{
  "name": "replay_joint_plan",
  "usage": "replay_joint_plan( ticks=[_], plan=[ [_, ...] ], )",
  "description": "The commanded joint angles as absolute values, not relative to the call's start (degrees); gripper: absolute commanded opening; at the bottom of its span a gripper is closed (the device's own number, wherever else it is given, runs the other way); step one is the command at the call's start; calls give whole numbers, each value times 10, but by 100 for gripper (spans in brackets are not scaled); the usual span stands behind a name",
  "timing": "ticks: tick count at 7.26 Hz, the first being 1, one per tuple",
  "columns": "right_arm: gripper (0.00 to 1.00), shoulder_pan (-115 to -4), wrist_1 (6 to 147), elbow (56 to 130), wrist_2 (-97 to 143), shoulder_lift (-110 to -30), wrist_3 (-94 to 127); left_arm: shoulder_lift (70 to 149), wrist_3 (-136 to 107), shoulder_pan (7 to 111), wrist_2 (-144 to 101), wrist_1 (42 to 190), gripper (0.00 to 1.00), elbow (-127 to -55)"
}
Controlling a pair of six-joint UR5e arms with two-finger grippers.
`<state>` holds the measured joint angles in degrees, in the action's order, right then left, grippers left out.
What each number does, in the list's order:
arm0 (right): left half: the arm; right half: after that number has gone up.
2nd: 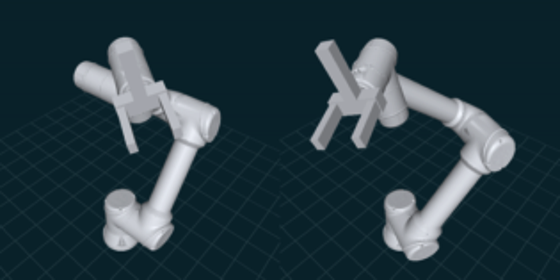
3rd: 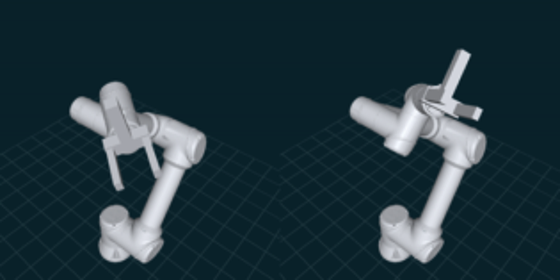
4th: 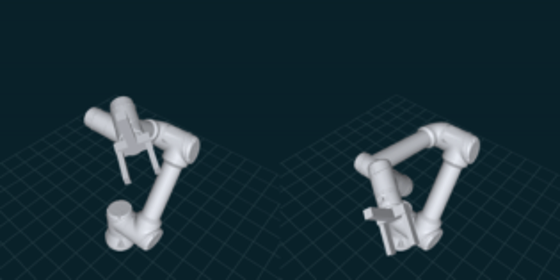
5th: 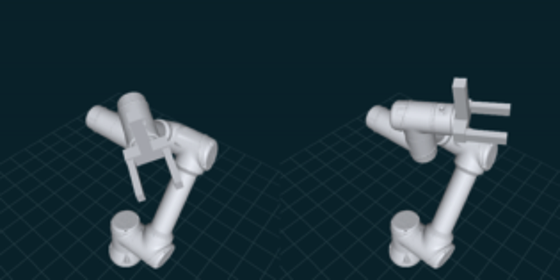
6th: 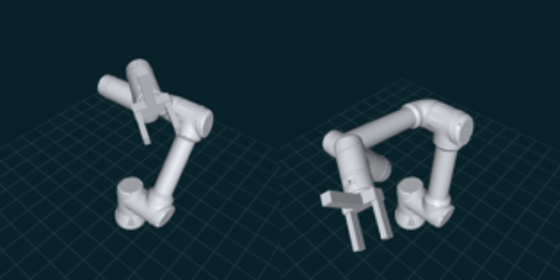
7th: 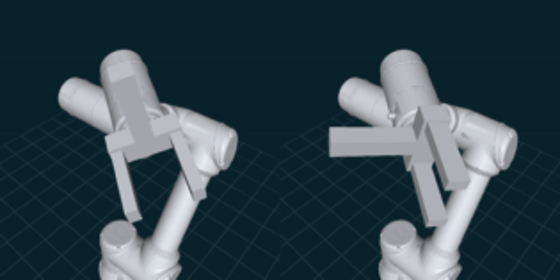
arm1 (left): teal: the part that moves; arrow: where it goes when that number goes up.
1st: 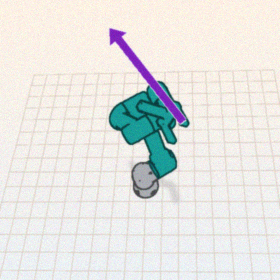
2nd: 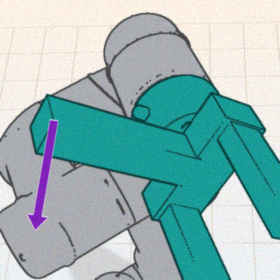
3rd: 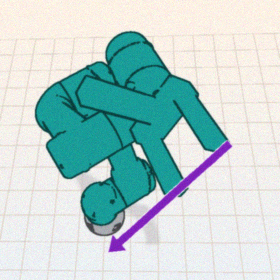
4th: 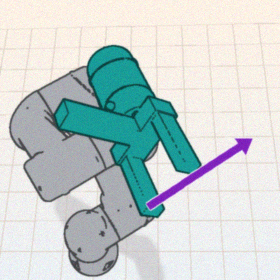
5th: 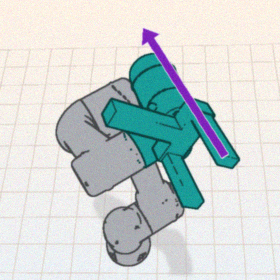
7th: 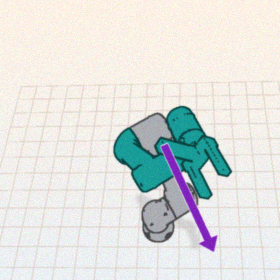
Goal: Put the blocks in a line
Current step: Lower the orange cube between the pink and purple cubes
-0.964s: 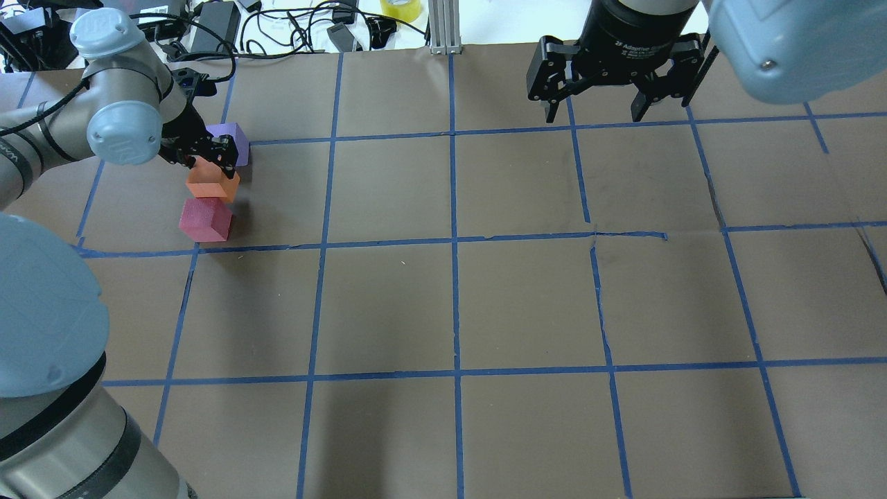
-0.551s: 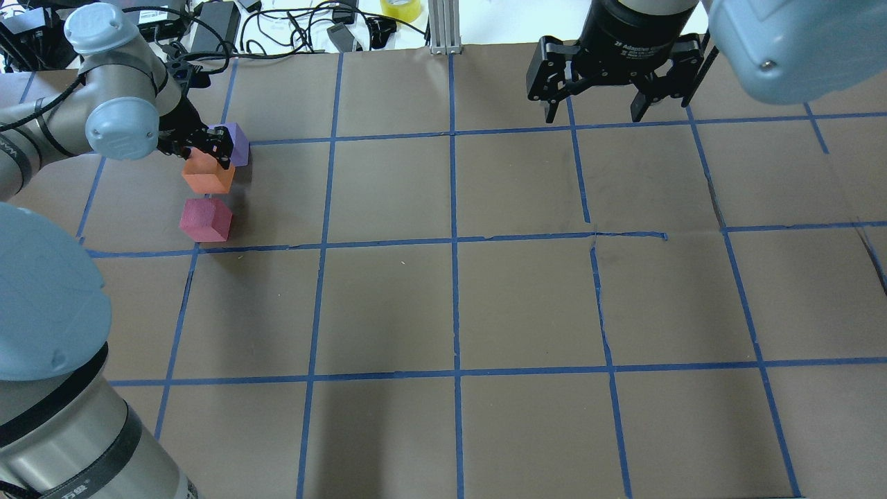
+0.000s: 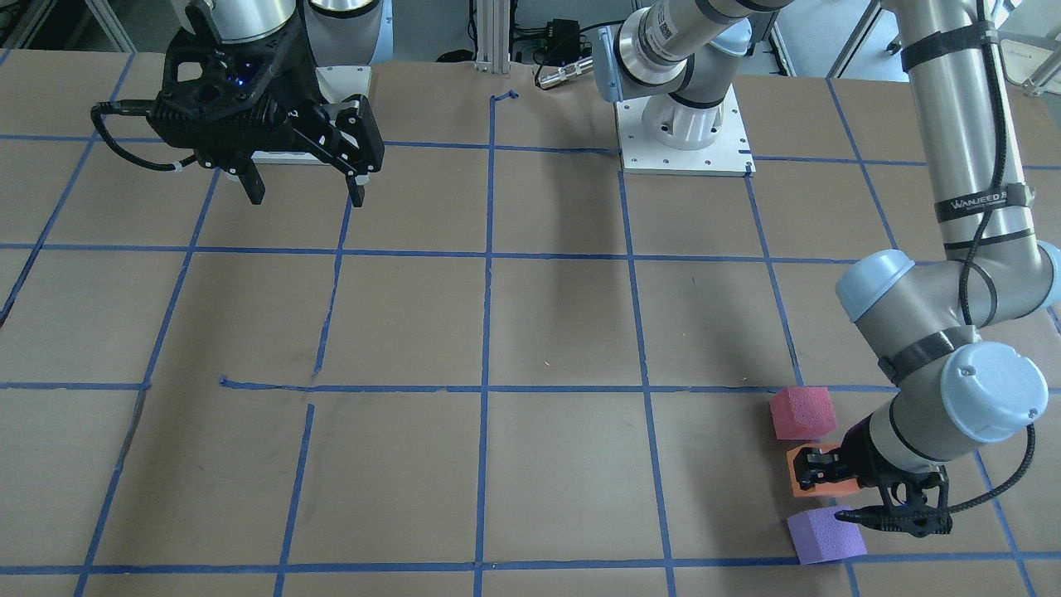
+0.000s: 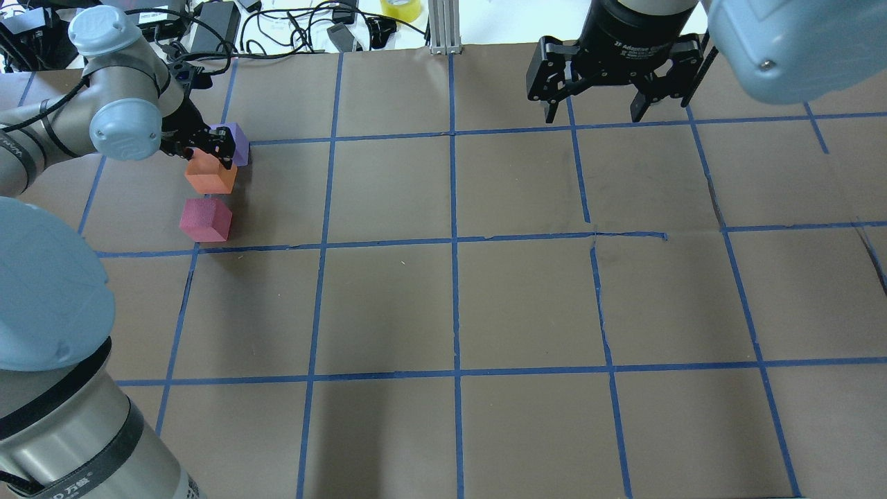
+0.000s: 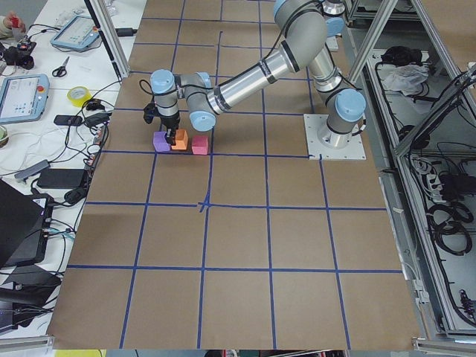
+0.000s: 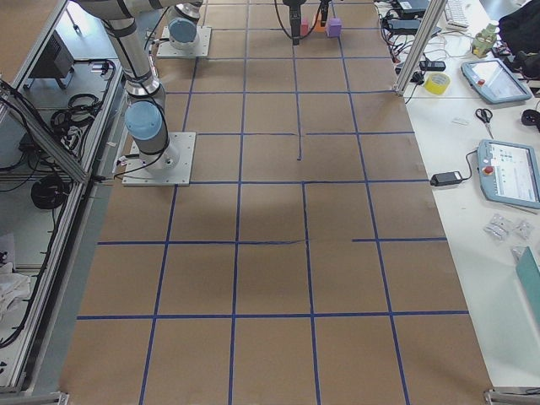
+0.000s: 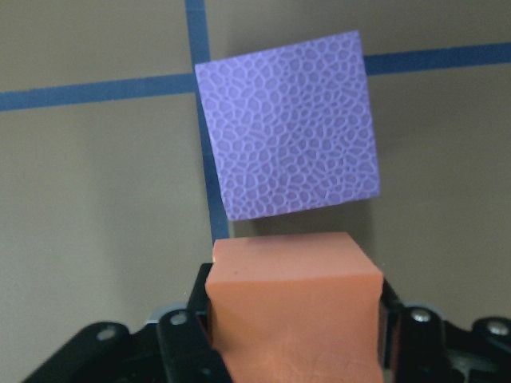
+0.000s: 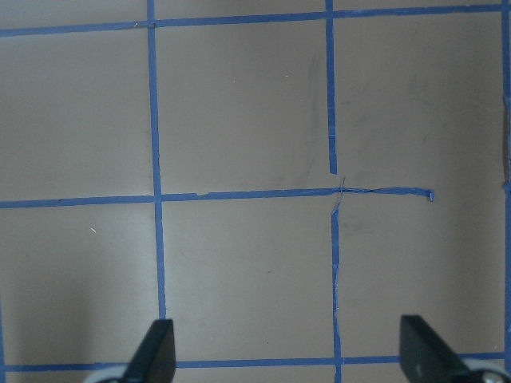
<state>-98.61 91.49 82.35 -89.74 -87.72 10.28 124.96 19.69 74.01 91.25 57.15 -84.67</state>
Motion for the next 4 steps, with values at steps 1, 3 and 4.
replay_joint_plan(
  ticks=[1,3,4],
  plan=[
    [100,-986,915,824,-897,-877,103,1255,192,740,907,559,27,-850],
    [100,-986,915,824,-897,-877,103,1259,186,740,897,558,27,-857],
    [100,-986,915,824,-897,-877,103,1261,194,739,900,550,27,-856]
  ],
)
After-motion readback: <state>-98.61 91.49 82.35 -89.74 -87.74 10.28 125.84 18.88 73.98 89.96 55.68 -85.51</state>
